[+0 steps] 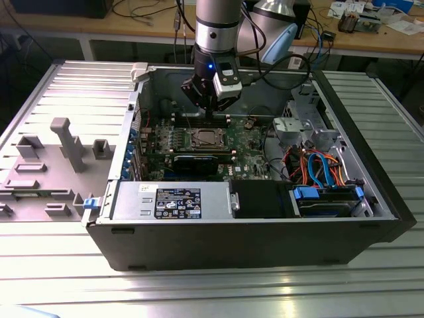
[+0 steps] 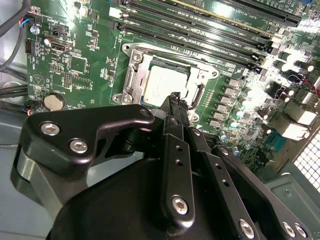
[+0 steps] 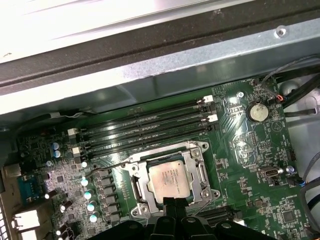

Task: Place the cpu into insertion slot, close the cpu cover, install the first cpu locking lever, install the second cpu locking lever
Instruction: 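Install the first cpu locking lever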

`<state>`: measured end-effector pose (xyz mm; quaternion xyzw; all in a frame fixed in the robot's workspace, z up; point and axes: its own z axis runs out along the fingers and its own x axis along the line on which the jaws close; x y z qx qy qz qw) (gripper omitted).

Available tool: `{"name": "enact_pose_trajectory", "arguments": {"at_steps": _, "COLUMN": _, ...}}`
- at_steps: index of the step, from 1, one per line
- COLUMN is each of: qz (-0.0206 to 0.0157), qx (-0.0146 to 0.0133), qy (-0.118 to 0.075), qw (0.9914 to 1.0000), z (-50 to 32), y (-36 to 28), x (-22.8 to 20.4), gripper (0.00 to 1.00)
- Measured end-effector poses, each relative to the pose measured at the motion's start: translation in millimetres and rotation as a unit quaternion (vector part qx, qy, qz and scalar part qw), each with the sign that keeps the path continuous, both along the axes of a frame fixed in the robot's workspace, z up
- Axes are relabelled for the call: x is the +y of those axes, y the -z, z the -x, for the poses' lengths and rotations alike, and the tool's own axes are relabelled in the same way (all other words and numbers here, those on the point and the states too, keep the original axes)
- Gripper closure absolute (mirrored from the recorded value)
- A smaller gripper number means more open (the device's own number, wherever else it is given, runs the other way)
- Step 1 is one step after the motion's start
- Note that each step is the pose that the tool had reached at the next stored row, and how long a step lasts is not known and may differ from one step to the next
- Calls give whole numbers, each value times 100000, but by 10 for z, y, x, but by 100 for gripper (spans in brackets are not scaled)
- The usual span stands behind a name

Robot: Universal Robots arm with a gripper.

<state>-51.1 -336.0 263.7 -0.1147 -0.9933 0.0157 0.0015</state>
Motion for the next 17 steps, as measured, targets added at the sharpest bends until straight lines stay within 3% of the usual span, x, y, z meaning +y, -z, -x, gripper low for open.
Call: {"name": "enact_pose_trajectory", "arguments": {"at_steps": 17, "qz": -2, "qx": -1, "qy": -1641, "qw": 99987, "z": 0, "y": 0, "x": 0, "gripper": 89}}
